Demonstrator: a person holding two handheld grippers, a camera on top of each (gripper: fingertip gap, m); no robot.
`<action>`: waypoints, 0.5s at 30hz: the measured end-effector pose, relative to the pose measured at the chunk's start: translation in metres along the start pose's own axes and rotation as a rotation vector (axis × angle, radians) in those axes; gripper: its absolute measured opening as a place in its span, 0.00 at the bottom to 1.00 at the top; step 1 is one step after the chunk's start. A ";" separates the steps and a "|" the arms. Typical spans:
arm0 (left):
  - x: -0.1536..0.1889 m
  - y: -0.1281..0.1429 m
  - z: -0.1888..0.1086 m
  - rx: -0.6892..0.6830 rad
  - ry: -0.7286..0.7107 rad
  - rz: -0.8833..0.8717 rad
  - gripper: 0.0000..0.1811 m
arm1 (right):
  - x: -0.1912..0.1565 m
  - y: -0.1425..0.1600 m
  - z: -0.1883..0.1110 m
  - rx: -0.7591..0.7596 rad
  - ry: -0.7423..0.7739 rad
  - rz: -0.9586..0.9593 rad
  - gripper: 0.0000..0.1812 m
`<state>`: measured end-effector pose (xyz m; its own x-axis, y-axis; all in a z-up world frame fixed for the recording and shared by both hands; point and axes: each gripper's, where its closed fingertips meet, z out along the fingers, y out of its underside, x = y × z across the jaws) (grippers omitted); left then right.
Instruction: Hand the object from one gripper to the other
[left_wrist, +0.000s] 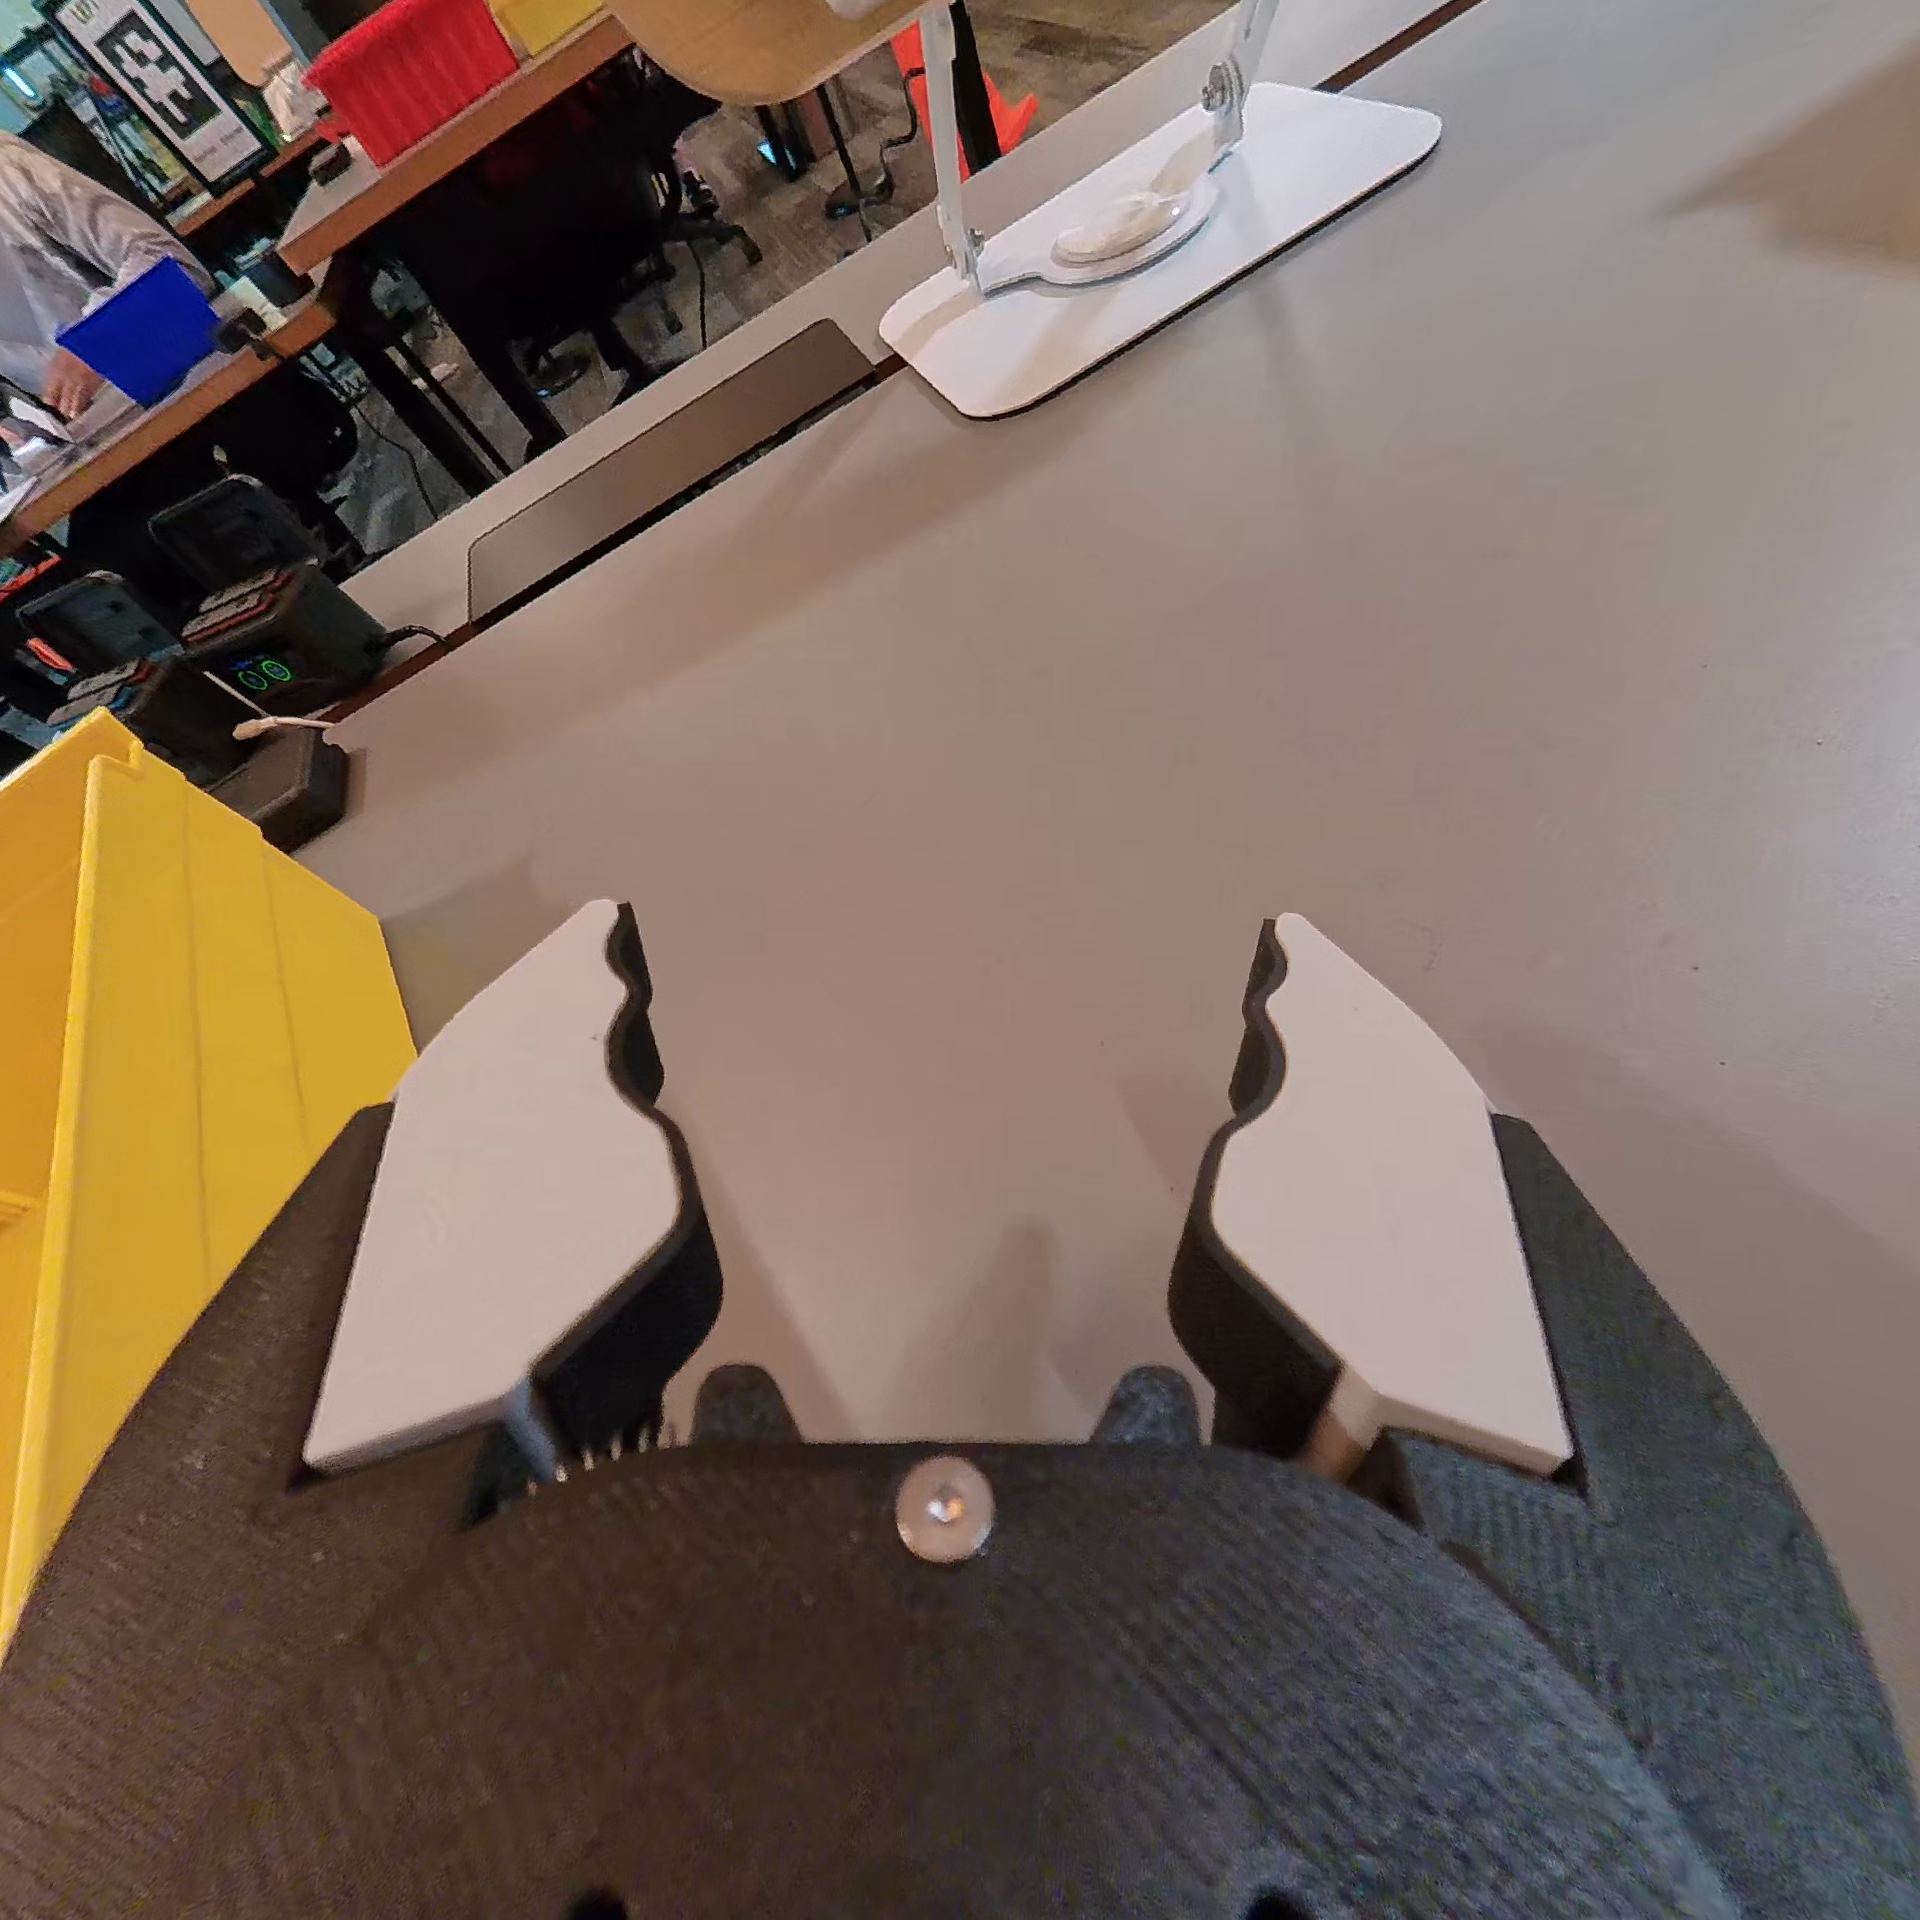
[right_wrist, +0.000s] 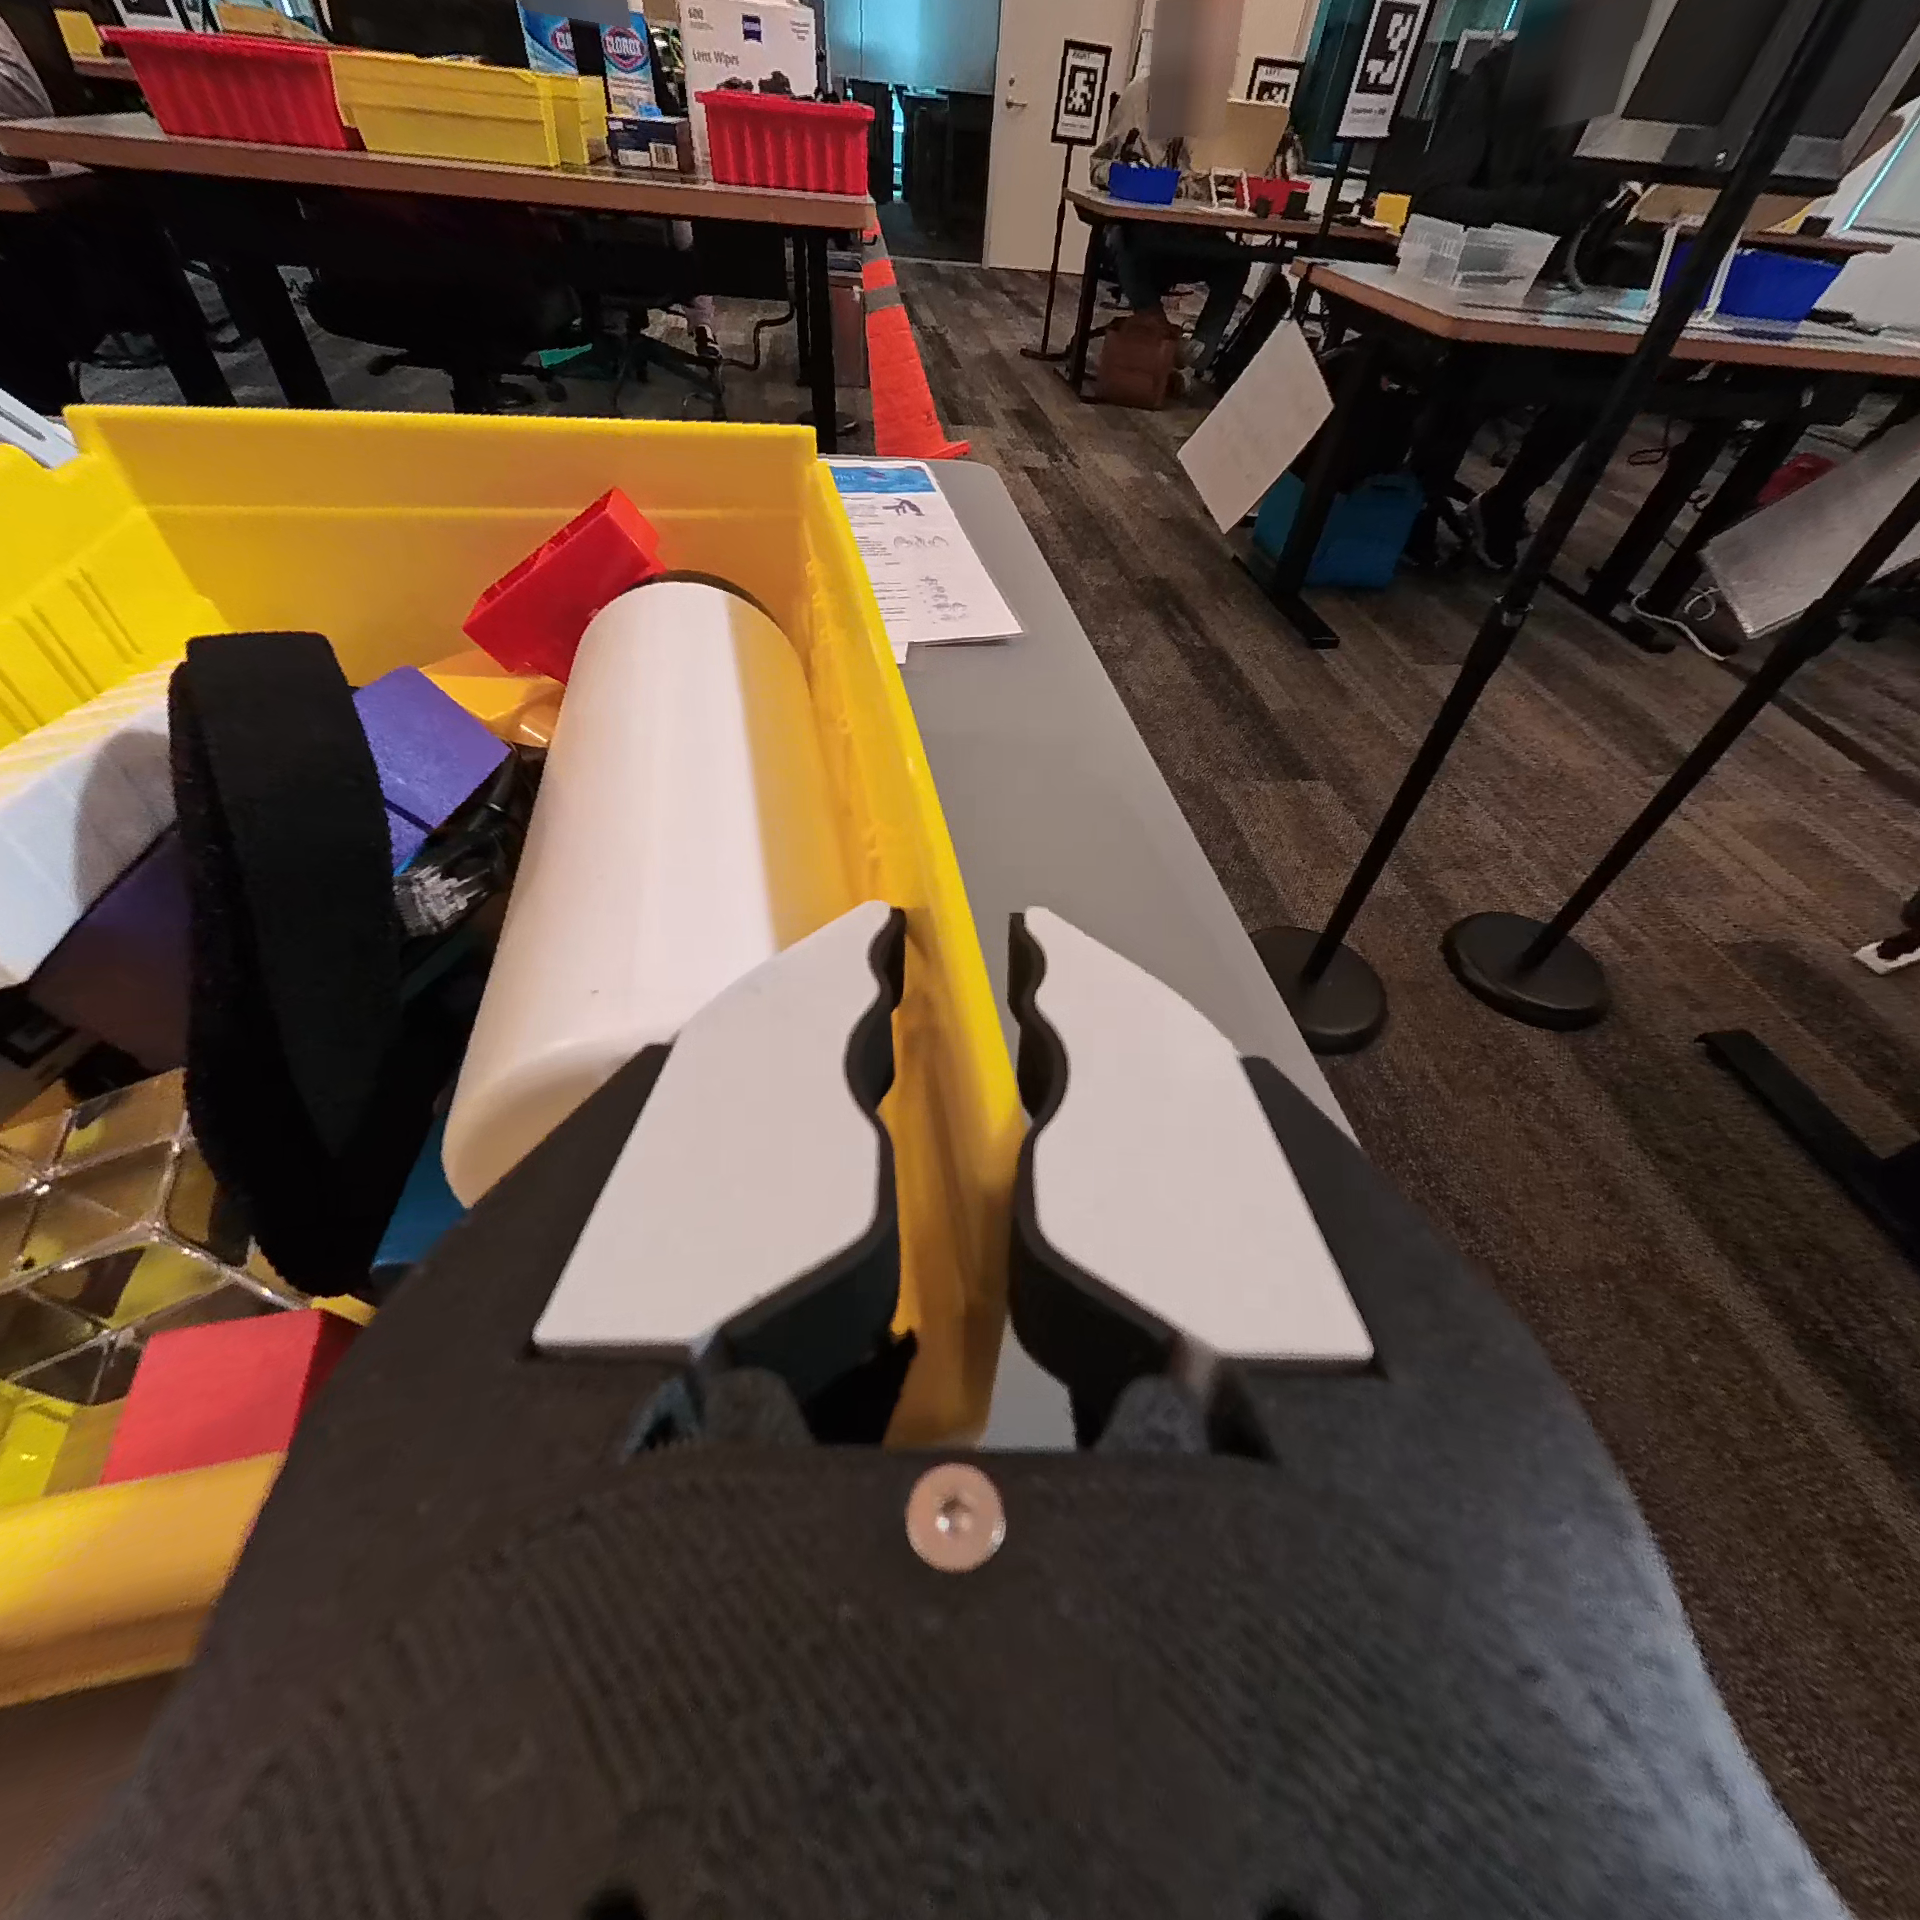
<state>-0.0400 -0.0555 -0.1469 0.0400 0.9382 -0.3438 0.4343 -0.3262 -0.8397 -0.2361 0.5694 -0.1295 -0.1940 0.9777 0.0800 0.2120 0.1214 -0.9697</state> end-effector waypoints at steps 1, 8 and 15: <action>0.000 0.000 0.000 0.001 0.001 -0.001 0.60 | 0.000 0.000 0.000 0.001 0.001 -0.001 0.11; 0.001 -0.004 -0.002 0.020 0.002 0.005 0.59 | 0.000 0.000 0.000 0.005 0.004 -0.007 0.11; 0.001 -0.002 -0.001 0.013 0.008 0.000 0.59 | 0.000 0.000 0.000 0.009 0.003 -0.005 0.11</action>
<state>-0.0404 -0.0534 -0.1454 0.0471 0.9389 -0.3409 0.4225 -0.3280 -0.8450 -0.2365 0.5696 -0.1292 -0.1927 0.9775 0.0858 0.2027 0.1252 -0.9712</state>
